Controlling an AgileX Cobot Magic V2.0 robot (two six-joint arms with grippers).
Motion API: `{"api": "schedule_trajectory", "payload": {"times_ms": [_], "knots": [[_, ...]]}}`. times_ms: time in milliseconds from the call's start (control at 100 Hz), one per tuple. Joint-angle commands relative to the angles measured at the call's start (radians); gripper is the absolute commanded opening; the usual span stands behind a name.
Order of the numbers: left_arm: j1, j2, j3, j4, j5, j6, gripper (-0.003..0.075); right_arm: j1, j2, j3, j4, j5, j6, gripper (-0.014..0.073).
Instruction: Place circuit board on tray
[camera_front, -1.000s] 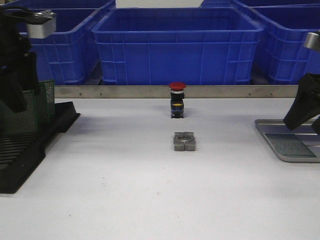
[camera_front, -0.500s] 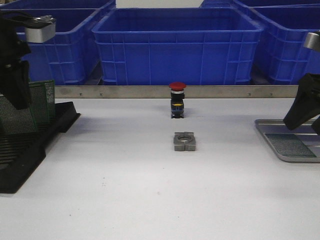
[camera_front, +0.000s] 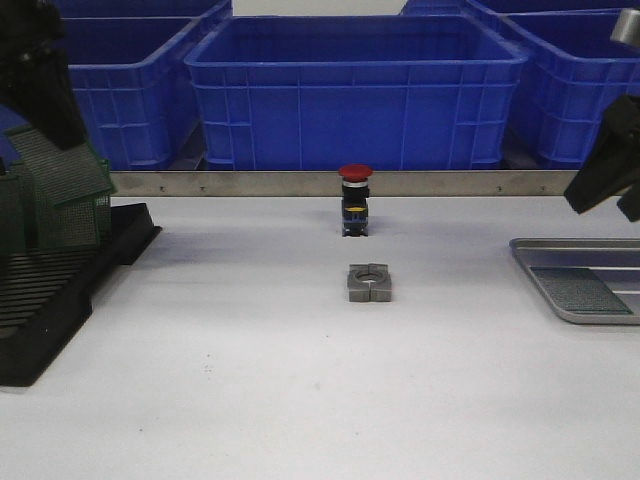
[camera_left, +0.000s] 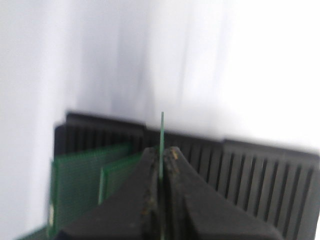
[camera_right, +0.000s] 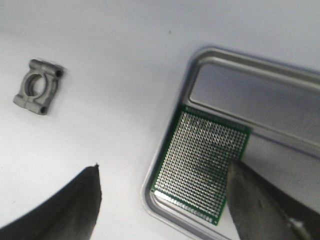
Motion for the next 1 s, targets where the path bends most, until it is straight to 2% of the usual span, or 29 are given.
{"api": "schedule_trajectory", "payload": {"times_ms": [0,110,180,360,510,570,990], "knots": [[-0.001,-0.076,-0.032,-0.165,0.055,0.017,-0.002,0.037,-0.093,-0.031,0.033,0.029,-0.095,0.0507],[-0.011,-0.081,-0.032,-0.342,0.055,0.04,-0.002,0.116,-0.142,-0.031,0.033,0.031,-0.199,0.0486],[-0.035,-0.081,-0.032,-0.395,0.055,0.042,-0.002,0.177,-0.166,-0.031,0.045,0.02,-0.245,0.0487],[-0.143,-0.081,-0.032,-0.409,0.055,0.05,-0.002,0.327,-0.183,-0.033,0.131,-0.003,-0.375,0.0496],[-0.239,-0.081,-0.032,-0.409,0.055,0.068,-0.002,0.425,-0.182,-0.033,0.16,-0.025,-0.434,0.0575],[-0.272,-0.081,-0.032,-0.409,0.055,0.068,-0.002,0.447,-0.182,-0.033,0.16,-0.038,-0.447,0.0595],[-0.417,-0.081,-0.032,-0.415,0.055,0.092,-0.002,0.523,-0.169,-0.033,0.162,-0.082,-0.449,0.0575]]}}
